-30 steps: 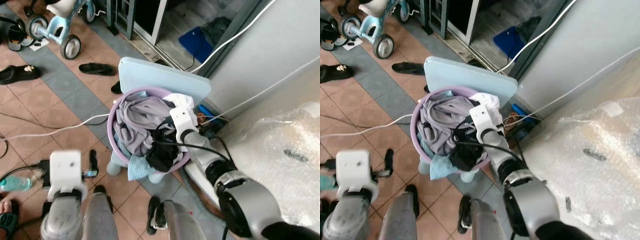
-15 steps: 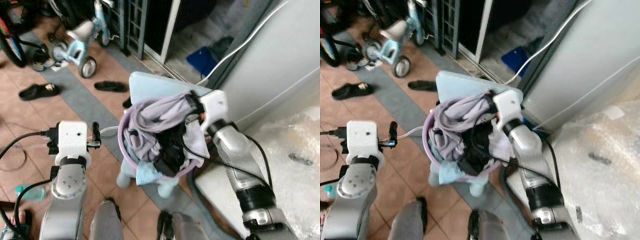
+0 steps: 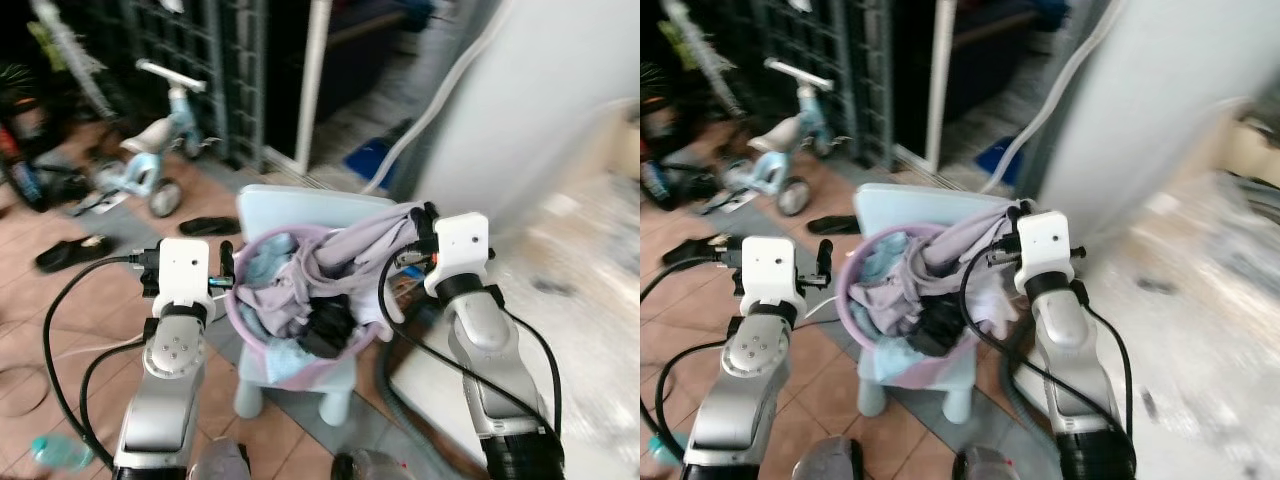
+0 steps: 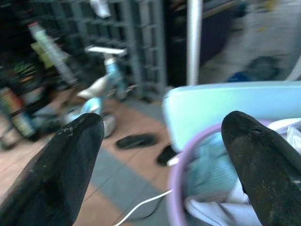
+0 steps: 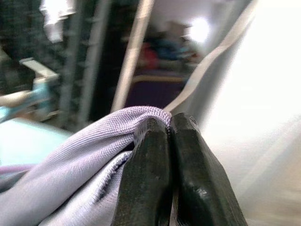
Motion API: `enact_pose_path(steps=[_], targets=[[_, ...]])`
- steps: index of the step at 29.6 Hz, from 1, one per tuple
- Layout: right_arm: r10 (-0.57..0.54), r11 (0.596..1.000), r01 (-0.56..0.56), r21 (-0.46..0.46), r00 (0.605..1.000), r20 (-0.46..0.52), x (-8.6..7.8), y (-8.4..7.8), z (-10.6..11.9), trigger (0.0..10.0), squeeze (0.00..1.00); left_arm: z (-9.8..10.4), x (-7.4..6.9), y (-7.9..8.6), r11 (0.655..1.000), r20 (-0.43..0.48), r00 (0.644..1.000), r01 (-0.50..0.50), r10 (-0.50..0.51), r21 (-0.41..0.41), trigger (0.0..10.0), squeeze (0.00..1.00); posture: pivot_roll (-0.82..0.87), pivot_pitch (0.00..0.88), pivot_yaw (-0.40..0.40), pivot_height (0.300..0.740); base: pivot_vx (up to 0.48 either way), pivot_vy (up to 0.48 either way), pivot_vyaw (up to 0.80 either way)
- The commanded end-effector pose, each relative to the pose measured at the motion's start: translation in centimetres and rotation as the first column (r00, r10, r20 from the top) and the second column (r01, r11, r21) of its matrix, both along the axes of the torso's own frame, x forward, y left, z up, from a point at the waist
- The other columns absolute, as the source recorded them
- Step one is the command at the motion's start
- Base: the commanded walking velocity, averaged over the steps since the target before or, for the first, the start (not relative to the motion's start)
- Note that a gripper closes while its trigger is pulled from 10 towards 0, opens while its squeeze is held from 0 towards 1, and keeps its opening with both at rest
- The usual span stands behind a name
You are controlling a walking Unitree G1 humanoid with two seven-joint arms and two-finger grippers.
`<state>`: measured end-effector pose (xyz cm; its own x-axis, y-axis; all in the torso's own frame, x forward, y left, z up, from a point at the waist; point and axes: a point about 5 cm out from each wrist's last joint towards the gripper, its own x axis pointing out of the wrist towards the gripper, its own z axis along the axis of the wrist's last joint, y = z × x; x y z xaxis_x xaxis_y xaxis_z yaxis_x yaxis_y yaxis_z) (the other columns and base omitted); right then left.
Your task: Clothes washing
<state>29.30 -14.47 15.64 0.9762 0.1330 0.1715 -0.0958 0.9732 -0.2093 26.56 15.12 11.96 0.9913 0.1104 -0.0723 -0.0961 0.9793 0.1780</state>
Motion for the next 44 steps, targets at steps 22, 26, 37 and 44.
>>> enact_pose_path(steps=[22,26,37,44], targets=[[-0.015,1.000,0.015,-0.009,0.999,0.044,1.0,0.0,1.5,10.0,0.00,-0.4,0.6,0.2,1.000,0.030,0.999,-0.019,0.020,-0.013,10.0,0.00,0.00,0.000,-0.066,0.740,0.000,-0.206,-0.17],[-0.007,1.000,0.007,-0.013,0.999,0.045,1.2,0.1,1.6,10.0,0.00,-0.5,0.5,0.2,1.000,0.025,0.999,-0.019,0.020,-0.016,10.0,0.00,0.00,0.000,-0.066,0.740,0.000,-0.440,0.00],[0.009,1.000,-0.007,-0.018,0.998,0.060,1.6,0.4,2.1,10.0,0.00,-0.4,0.7,0.3,0.999,0.037,0.999,-0.034,0.035,-0.030,10.0,0.00,0.00,0.000,-0.064,0.740,0.000,-0.375,0.00],[0.015,1.000,-0.014,-0.019,0.998,0.065,1.7,0.5,2.2,10.0,0.00,-0.4,0.3,0.6,0.997,0.037,0.999,-0.030,0.033,-0.073,10.0,0.00,0.00,0.000,-0.055,0.740,0.000,0.000,0.00]])
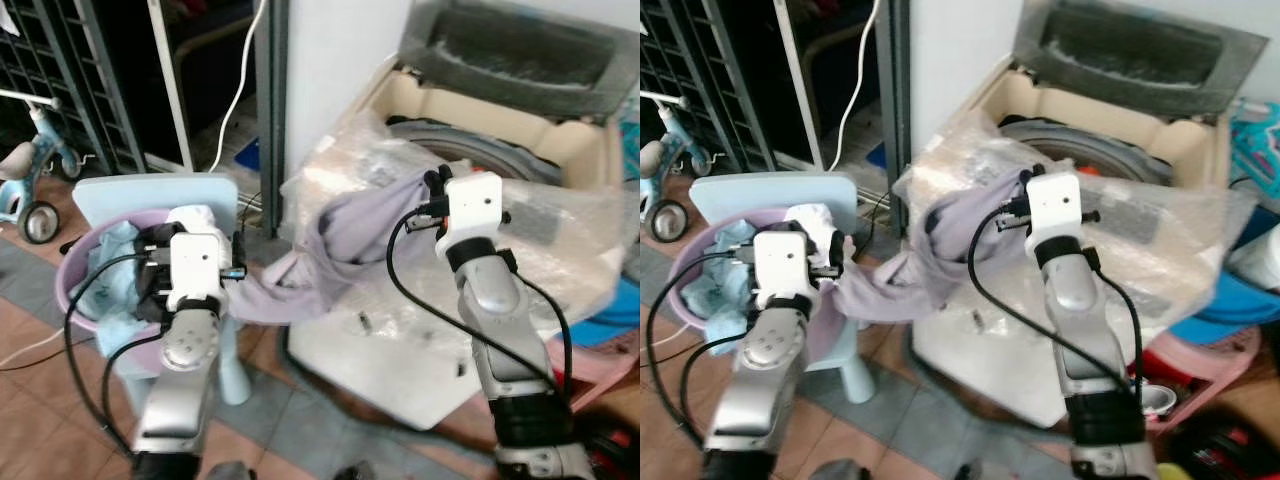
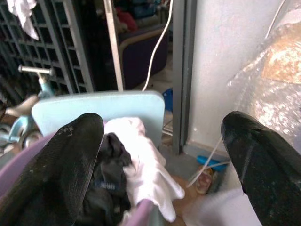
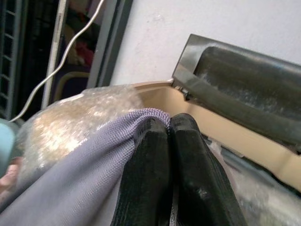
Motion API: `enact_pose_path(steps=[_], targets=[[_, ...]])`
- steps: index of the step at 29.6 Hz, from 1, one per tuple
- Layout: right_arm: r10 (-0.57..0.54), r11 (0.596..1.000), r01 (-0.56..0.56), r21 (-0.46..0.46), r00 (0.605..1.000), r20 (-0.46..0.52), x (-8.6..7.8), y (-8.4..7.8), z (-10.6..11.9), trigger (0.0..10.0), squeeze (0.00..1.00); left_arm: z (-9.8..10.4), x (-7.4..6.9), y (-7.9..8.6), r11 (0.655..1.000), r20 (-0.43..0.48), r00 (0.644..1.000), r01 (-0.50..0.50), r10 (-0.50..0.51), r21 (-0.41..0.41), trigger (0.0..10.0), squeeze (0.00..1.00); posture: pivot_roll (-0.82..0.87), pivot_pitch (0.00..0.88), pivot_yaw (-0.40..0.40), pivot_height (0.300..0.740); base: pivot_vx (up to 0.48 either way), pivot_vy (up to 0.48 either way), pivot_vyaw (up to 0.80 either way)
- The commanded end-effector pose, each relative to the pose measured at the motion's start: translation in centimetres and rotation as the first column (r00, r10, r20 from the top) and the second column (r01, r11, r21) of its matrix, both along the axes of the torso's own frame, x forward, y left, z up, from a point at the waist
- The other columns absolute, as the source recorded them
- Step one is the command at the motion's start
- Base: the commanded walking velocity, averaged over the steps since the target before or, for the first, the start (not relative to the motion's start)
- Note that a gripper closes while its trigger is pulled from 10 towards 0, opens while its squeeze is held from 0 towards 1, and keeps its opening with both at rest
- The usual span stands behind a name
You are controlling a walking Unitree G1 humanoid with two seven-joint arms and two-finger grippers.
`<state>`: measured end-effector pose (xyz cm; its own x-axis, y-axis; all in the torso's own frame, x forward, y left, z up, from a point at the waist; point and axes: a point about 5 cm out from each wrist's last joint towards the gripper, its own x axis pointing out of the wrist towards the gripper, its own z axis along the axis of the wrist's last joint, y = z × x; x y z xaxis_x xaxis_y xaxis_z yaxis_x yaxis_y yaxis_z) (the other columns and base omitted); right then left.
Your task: Clothes washing
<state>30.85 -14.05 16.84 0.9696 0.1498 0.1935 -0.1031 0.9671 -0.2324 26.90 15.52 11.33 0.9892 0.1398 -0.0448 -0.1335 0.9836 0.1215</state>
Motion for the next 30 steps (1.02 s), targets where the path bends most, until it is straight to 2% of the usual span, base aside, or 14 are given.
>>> enact_pose_path(steps=[1,7,17,25,30], targets=[[0.004,1.000,-0.004,0.003,0.999,0.040,0.1,0.1,1.0,10.0,0.00,0.2,-0.1,0.2,1.000,0.003,1.000,0.004,-0.004,-0.031,10.0,0.00,0.00,0.000,-0.053,0.740,0.000,0.000,0.00],[0.059,0.998,-0.058,-0.010,0.997,0.057,0.3,0.7,1.3,10.0,0.00,0.3,-0.1,0.4,0.999,0.014,1.000,0.003,-0.002,-0.052,10.0,0.00,0.00,0.000,-0.051,0.740,0.000,0.000,0.00],[0.175,0.984,-0.172,-0.044,0.982,0.074,0.6,1.7,2.0,10.0,0.00,0.3,-0.2,0.6,0.997,0.007,1.000,-0.001,0.001,-0.074,10.0,0.00,0.00,0.000,-0.050,0.740,0.399,0.000,0.00],[0.221,0.974,-0.214,-0.077,0.969,0.112,1.9,1.8,3.7,10.0,0.00,0.2,-0.2,0.5,0.996,0.003,1.000,0.003,-0.002,-0.087,10.0,0.00,0.00,0.000,-0.052,0.740,0.432,0.000,-0.77],[0.211,0.976,-0.200,-0.091,0.968,0.135,3.1,1.3,4.9,10.0,0.00,0.1,-0.2,0.3,0.995,0.000,1.000,0.005,-0.005,-0.097,10.0,0.00,0.00,0.000,-0.055,0.740,0.428,0.000,-0.80]])
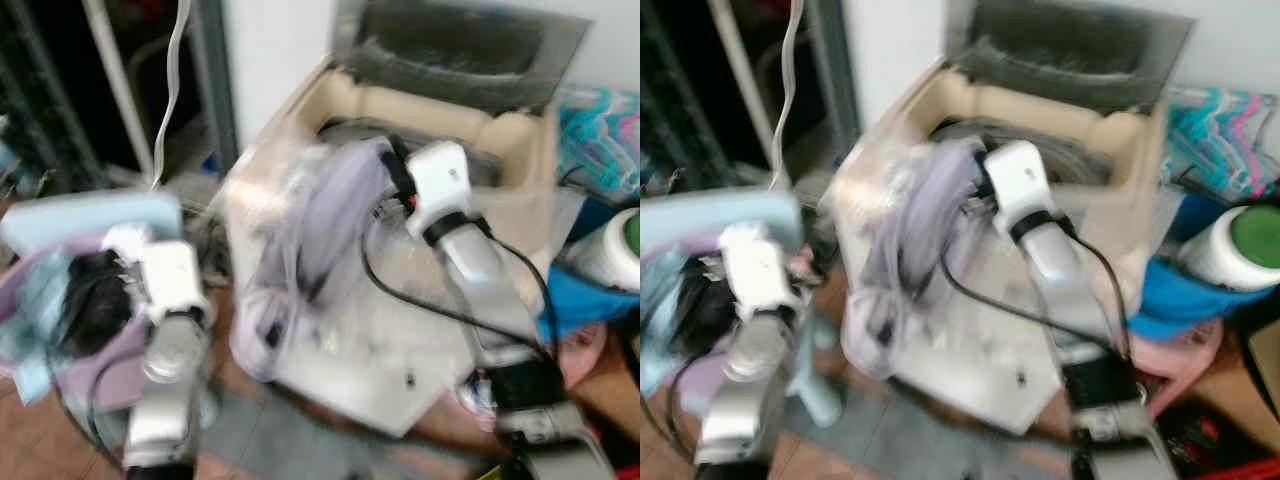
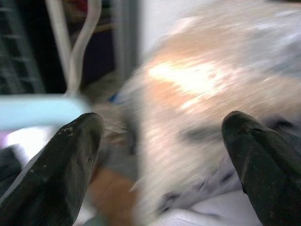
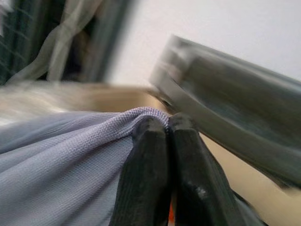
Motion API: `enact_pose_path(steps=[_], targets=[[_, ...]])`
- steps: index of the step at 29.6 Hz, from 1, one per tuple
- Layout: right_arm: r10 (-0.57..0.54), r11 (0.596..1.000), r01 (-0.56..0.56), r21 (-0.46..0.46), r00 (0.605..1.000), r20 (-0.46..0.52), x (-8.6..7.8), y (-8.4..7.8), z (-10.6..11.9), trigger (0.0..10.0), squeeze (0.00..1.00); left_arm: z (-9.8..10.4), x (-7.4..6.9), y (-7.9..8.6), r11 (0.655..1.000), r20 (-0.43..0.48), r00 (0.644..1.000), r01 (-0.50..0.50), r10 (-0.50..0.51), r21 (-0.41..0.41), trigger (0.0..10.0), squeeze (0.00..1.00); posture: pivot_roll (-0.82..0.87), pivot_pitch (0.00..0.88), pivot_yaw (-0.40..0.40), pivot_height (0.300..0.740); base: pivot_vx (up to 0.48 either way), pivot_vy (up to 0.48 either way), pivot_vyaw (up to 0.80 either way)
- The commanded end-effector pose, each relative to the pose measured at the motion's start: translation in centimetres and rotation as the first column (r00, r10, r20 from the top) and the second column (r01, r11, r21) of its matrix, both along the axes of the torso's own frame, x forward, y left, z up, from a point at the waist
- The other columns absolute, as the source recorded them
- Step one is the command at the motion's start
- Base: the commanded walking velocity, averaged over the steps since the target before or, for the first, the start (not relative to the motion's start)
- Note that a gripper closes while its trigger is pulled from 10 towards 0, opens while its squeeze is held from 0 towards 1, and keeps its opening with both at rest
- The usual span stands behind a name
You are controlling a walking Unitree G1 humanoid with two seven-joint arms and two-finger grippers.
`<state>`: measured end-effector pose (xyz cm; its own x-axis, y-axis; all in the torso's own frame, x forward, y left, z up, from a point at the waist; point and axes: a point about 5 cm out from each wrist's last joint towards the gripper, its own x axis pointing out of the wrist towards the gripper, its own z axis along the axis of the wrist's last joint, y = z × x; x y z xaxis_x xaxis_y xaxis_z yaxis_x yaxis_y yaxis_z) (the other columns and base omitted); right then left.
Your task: Clothes washing
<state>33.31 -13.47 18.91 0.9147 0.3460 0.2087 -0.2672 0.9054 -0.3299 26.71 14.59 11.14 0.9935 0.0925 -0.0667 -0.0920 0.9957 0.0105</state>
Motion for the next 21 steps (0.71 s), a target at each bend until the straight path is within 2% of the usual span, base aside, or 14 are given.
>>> enact_pose_path(steps=[1,5,7,8,9,10,15,21], targets=[[0.021,0.999,-0.024,0.023,0.994,0.107,0.9,0.5,3.1,10.0,0.00,0.2,0.0,1.2,0.999,0.007,0.999,-0.037,0.037,0.012,10.0,0.00,0.00,0.000,-0.055,0.740,0.420,0.000,-0.80],[0.022,1.000,-0.025,0.019,0.990,0.141,2.3,-0.2,5.4,10.0,0.00,0.2,0.0,1.1,0.999,0.004,0.999,-0.049,0.049,0.009,10.0,0.00,0.00,0.000,-0.060,0.740,0.146,0.000,-0.80],[0.039,0.999,-0.041,0.010,0.986,0.159,2.8,-0.2,6.4,10.0,0.00,0.2,0.0,1.1,0.999,0.002,0.999,-0.043,0.042,0.009,10.0,0.00,0.00,0.000,-0.059,0.740,0.000,0.000,-0.80],[0.077,0.997,-0.077,-0.007,0.981,0.180,3.3,0.2,7.7,10.0,0.00,0.1,0.0,0.9,0.999,0.000,0.999,-0.040,0.040,0.006,10.0,0.00,0.00,0.000,-0.057,0.740,0.000,0.000,-0.76],[0.077,0.997,-0.077,-0.007,0.981,0.180,3.3,0.2,7.7,10.0,0.00,0.1,0.0,0.9,0.999,0.000,0.999,-0.040,0.040,0.006,10.0,0.00,0.00,0.000,-0.057,0.740,0.000,0.000,-0.76],[0.122,0.993,-0.118,-0.029,0.973,0.198,3.7,0.7,8.8,10.0,0.00,0.1,0.1,0.7,0.999,-0.001,0.999,-0.037,0.037,0.003,10.0,0.00,0.00,0.000,-0.057,0.740,0.000,0.000,-0.53],[0.238,0.970,-0.223,-0.092,0.948,0.211,4.2,2.3,10.4,10.0,0.00,0.2,0.3,0.4,0.999,0.002,0.999,-0.033,0.033,0.000,10.0,0.00,0.00,0.000,-0.063,0.740,0.000,0.000,-0.37],[0.404,0.911,-0.383,-0.150,0.902,0.153,4.2,5.0,10.1,10.0,0.00,0.0,0.0,1.1,0.996,-0.019,0.996,-0.086,0.086,-0.003,10.0,0.00,0.02,0.000,-0.071,0.740,0.000,0.000,0.00]])
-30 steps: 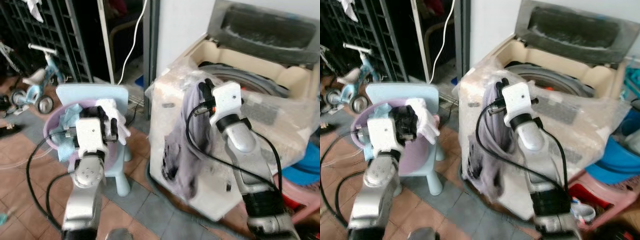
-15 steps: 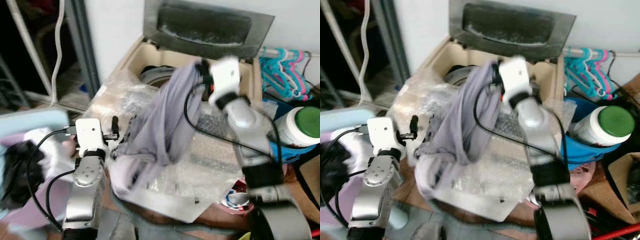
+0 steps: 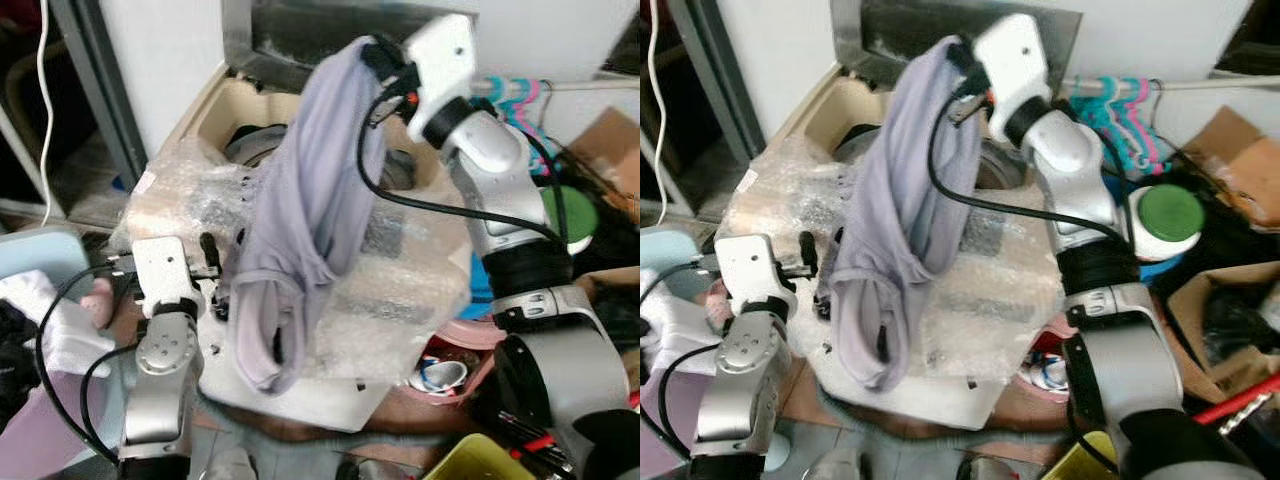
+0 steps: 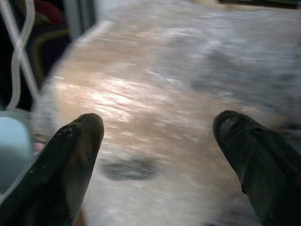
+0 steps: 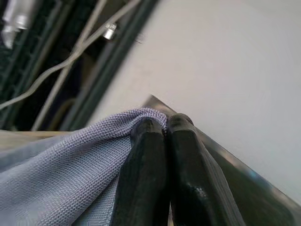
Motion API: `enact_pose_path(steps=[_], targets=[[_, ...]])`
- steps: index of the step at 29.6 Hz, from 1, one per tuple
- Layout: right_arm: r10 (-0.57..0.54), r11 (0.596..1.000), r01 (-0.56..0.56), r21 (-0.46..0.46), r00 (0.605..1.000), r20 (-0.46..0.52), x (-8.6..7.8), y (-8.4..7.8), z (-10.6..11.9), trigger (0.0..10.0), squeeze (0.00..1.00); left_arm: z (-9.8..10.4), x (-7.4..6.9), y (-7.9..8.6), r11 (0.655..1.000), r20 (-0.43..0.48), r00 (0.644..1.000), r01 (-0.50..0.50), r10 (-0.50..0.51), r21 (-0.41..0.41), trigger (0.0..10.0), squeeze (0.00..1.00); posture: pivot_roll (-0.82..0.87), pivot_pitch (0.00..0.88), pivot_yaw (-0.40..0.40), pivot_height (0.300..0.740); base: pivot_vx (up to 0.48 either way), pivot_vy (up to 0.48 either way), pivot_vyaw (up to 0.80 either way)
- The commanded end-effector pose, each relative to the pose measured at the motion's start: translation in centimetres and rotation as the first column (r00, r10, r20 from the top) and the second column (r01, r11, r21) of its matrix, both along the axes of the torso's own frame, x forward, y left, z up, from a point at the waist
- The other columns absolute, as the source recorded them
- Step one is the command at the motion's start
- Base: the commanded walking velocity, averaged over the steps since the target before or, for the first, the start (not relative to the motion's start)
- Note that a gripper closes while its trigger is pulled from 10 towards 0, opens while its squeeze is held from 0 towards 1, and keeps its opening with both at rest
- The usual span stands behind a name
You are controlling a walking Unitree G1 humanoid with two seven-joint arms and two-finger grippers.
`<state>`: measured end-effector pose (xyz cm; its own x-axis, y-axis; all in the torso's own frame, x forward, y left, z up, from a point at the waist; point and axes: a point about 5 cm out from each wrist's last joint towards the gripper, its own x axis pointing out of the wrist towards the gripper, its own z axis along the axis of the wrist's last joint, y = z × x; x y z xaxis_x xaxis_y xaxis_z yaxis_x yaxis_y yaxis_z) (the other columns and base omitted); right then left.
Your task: Clothes washing
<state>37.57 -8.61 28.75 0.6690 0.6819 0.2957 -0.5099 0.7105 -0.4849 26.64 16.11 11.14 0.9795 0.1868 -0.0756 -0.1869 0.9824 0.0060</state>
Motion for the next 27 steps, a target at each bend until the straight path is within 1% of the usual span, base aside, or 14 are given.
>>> enact_pose_path(steps=[1,5,10,12,13,15,17,21,22,23,26,27], targets=[[0.034,0.999,-0.034,-0.014,0.999,0.006,-0.1,0.3,0.1,10.0,0.00,0.0,0.0,-0.3,1.000,-0.012,1.000,0.008,-0.008,0.002,10.0,0.00,0.02,0.000,-0.071,0.740,0.000,0.000,0.00],[0.063,0.998,-0.063,-0.026,0.998,0.007,-0.5,0.9,-0.7,10.0,0.00,-0.2,-0.3,0.0,1.000,-0.021,1.000,0.007,-0.007,0.002,10.0,0.00,0.02,0.000,-0.069,0.740,0.000,0.454,0.00],[0.055,0.999,-0.055,0.002,0.998,-0.006,-0.7,0.6,-1.4,10.0,0.00,-0.3,-0.5,0.0,1.000,-0.024,1.000,0.015,-0.015,0.010,10.0,0.00,0.02,0.000,-0.060,0.740,0.000,0.480,0.00],[0.024,0.998,-0.025,0.050,1.000,0.001,-0.7,0.1,-1.2,10.0,0.00,-0.2,-0.3,0.0,1.000,-0.024,0.999,0.025,-0.025,0.013,10.0,0.00,0.01,0.000,-0.058,0.740,0.000,0.480,0.00],[0.024,0.998,-0.025,0.050,1.000,0.001,-0.7,0.1,-1.2,10.0,0.00,-0.2,-0.3,0.0,1.000,-0.024,0.999,0.025,-0.025,0.013,10.0,0.00,0.01,0.000,-0.058,0.740,0.000,0.480,0.00],[-0.011,0.996,0.010,0.086,1.000,0.008,-0.7,-0.4,-1.0,10.0,0.00,0.0,0.0,0.0,1.000,-0.024,0.999,0.024,-0.024,0.010,10.0,0.00,0.01,0.000,-0.058,0.740,0.000,0.480,0.00],[-0.030,0.994,0.029,0.102,1.000,0.010,-0.7,-0.7,-1.0,10.0,0.00,0.0,0.0,0.0,1.000,-0.020,1.000,0.021,-0.021,0.008,10.0,0.00,0.01,0.000,-0.057,0.740,0.000,0.480,0.00],[-0.079,0.987,0.079,0.139,0.997,-0.006,-0.9,-1.5,-1.6,10.0,0.00,0.2,-0.1,0.1,1.000,-0.007,1.000,0.015,-0.015,0.020,10.0,0.00,0.01,0.000,-0.048,0.740,0.000,0.480,0.00],[-0.085,0.986,0.085,0.143,0.996,-0.009,-0.9,-1.6,-1.7,10.0,0.00,0.2,-0.1,0.2,1.000,-0.005,1.000,0.012,-0.012,0.023,10.0,0.00,0.01,0.000,-0.046,0.740,0.000,0.379,0.00],[-0.093,0.985,0.094,0.147,0.996,-0.012,-0.9,-1.7,-1.8,10.0,0.00,0.3,-0.2,0.3,0.999,0.008,1.000,0.008,-0.008,0.045,10.0,0.00,0.01,0.000,-0.045,0.740,0.000,0.000,0.00],[-0.099,0.983,0.100,0.152,0.995,-0.016,-1.0,-1.7,-1.9,10.0,0.00,0.4,-0.3,0.4,0.999,0.009,1.000,0.003,-0.003,0.041,10.0,0.00,0.01,0.000,-0.040,0.740,0.000,0.000,0.00],[-0.101,0.982,0.104,0.159,0.995,-0.023,-1.0,-1.7,-2.0,10.0,0.00,0.5,-0.4,0.6,0.999,0.013,1.000,0.019,-0.019,0.045,10.0,0.00,0.01,0.000,-0.039,0.740,0.000,0.000,0.00]])
